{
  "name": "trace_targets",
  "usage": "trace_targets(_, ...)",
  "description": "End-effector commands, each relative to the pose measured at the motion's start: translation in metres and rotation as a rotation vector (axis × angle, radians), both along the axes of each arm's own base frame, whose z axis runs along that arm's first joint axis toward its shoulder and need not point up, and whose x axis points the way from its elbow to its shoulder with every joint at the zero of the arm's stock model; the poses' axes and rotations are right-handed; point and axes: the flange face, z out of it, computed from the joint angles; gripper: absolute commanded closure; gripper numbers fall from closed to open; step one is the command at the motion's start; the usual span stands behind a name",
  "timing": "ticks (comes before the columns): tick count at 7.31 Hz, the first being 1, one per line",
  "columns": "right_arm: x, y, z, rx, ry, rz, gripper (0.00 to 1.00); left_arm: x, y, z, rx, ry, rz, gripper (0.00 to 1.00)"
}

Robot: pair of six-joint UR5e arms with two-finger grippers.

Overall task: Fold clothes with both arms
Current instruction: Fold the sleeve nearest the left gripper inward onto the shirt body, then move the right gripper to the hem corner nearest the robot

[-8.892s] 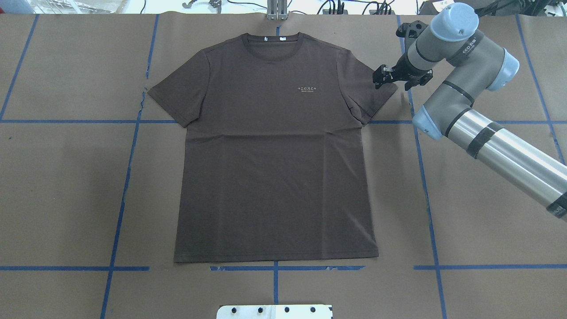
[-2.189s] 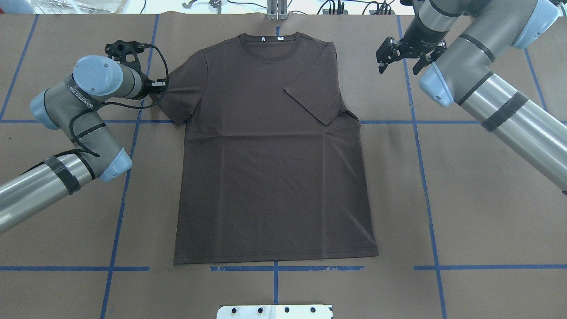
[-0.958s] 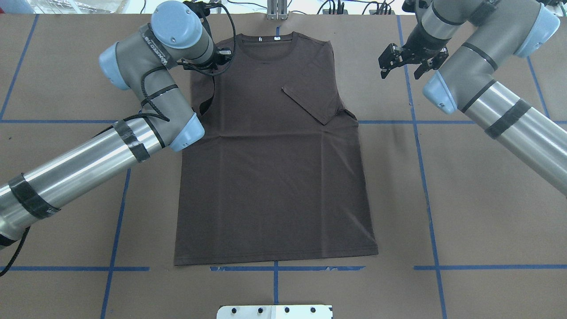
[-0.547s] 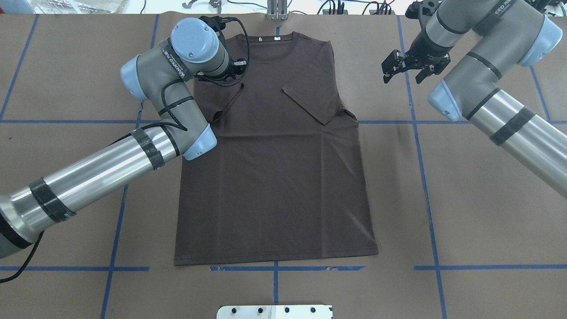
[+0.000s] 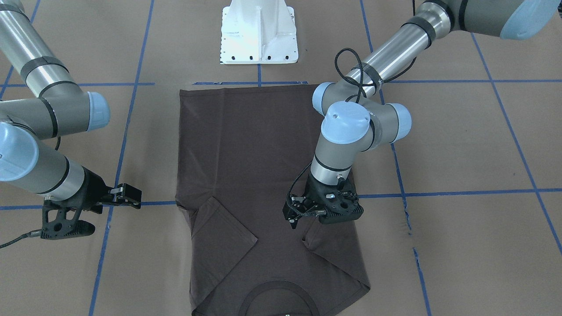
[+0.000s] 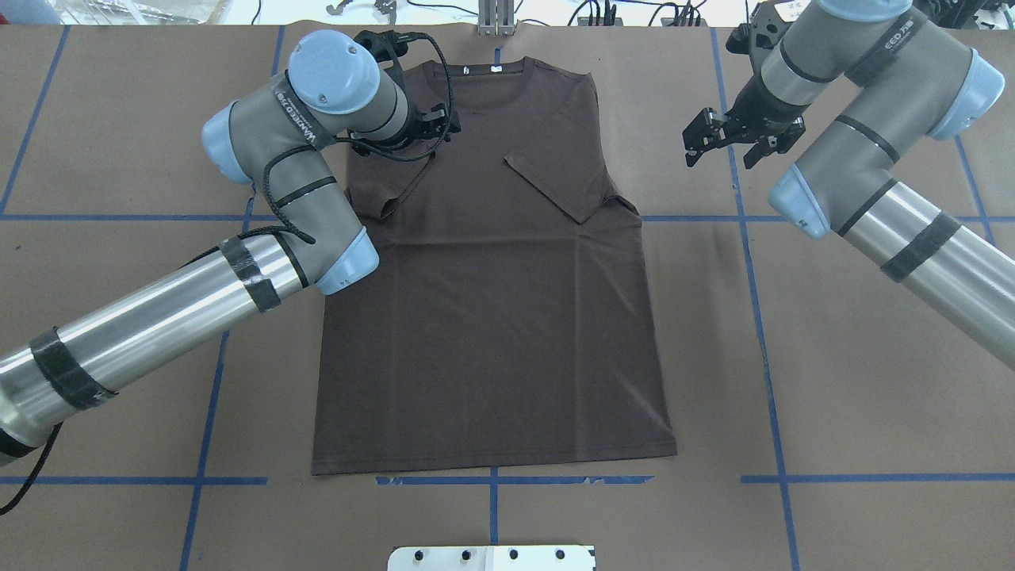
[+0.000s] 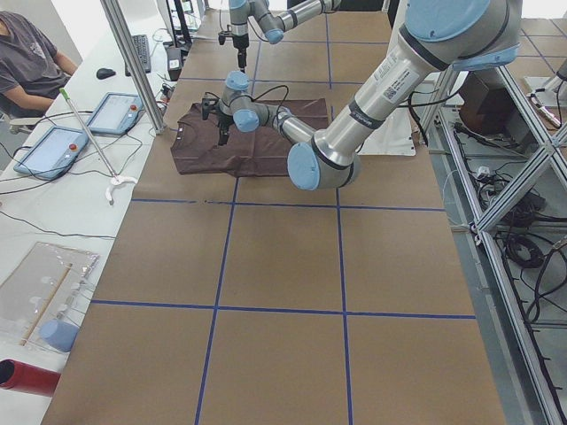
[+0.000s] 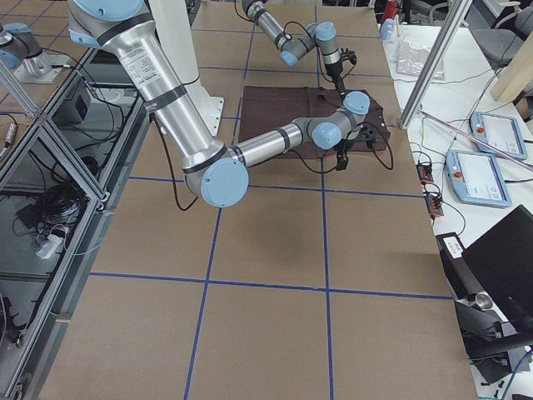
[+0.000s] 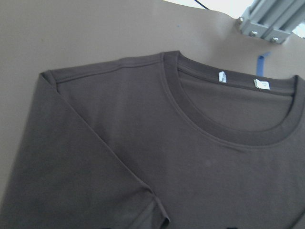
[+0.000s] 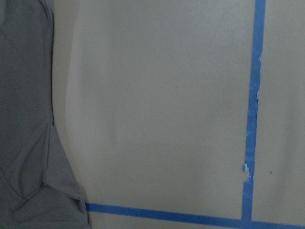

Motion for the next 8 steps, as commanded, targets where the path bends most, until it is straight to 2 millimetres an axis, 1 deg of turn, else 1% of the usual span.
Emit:
trace_targets(1, -0.009, 0.092, 0.020, -0.081, -0.026, 0.079, 0.00, -0.051, 0.047, -0.001, 0.029, -0.054, 0.062, 0.00)
trace_targets(2, -0.024, 0.146, 0.018, -0.056, -0.040, 0.137, 0.00, -0.073, 0.068, -0.001, 0.066, -0.077, 0.092, 0.00)
trace_targets(3, -0.040, 0.202, 0.011, -0.044, -0.027, 0.163, 0.00, -0.095, 0.089, 0.007, 0.080, -0.064, 0.096, 0.00)
trace_targets(4, -0.058, 0.245, 0.008, -0.033, -0.004, 0.178, 0.00, -0.106, 0.100, -0.003, 0.102, -0.043, 0.096, 0.00)
trace_targets(5, -0.070, 0.270, -0.007, -0.052, -0.006, 0.169, 0.00, -0.108, 0.103, -0.009, 0.109, -0.033, 0.095, 0.00)
trace_targets(6, -0.084, 0.294, -0.020, -0.067, 0.038, 0.155, 0.00, -0.109, 0.104, -0.012, 0.112, -0.028, 0.094, 0.00)
trace_targets(7, -0.104, 0.317, -0.019, -0.042, 0.063, 0.136, 0.00, -0.112, 0.109, -0.019, 0.126, -0.017, 0.094, 0.00)
trace_targets(8, -0.114, 0.332, -0.021, -0.055, 0.063, 0.135, 0.00, -0.113, 0.109, -0.020, 0.127, -0.016, 0.094, 0.00)
